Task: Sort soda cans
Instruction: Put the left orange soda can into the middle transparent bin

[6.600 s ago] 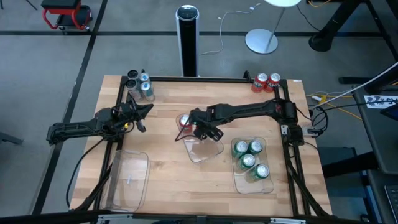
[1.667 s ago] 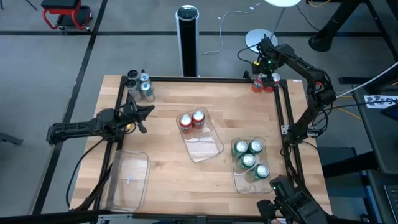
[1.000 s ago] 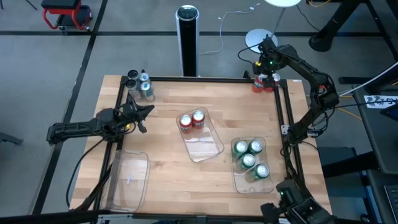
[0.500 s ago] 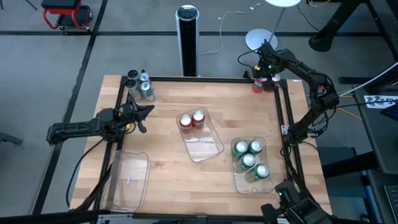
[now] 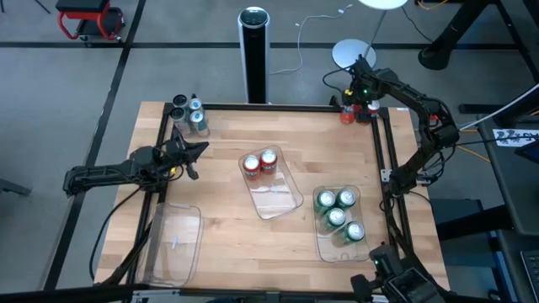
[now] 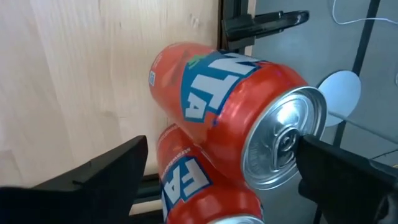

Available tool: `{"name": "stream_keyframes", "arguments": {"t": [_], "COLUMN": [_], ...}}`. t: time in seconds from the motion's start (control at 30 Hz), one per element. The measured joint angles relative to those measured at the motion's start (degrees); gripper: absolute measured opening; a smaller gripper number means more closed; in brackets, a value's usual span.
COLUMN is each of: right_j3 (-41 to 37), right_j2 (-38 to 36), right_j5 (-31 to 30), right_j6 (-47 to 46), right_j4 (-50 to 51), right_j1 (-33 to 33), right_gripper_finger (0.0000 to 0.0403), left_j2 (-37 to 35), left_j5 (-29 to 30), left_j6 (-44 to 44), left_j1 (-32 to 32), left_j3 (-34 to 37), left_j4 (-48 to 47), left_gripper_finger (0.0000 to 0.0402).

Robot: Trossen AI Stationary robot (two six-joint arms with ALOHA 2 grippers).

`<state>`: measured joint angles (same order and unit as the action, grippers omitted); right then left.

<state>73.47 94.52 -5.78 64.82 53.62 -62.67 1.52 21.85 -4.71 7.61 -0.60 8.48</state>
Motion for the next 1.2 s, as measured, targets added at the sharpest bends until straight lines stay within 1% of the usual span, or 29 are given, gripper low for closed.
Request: {"name": "stream_keyframes", "arguments": {"t": [0.27, 0.5, 0.67, 1.0, 1.2], "right_j3": [0.07, -0.18, -0.2, -0.14, -0.09], "right_j2": [-0.29, -2.91, -3.8, -3.64, -0.71], "right_j5": [0.44, 1.92, 1.32, 1.04, 2.38], "right_j6": [0.0, -0.06, -0.31, -0.58, -1.78], "right_j4": [2.32, 3.61, 3.21, -3.3, -1.81], "right_j1": [0.02, 0.09, 0.09, 0.06, 0.02], "right_gripper_finger": [0.0399, 0.0399, 0.0399, 0.0399, 0.0399], "left_j2": [0.0, 0.0, 0.0, 0.04, 0.04], "left_j5": [0.0, 0.0, 0.0, 0.0, 0.0], "left_j6": [-0.17, -0.2, -0.2, -0.2, -0.1], "left_j1": [-0.01, 0.0, -0.01, -0.01, -0.01], "left_j3": [0.0, -0.02, 0.0, 0.0, 0.0], "left_j4": [-0.03, 0.06, 0.08, 0.1, -0.05], "left_gripper_finger": [0.0, 0.0, 0.0, 0.0, 0.0]}}
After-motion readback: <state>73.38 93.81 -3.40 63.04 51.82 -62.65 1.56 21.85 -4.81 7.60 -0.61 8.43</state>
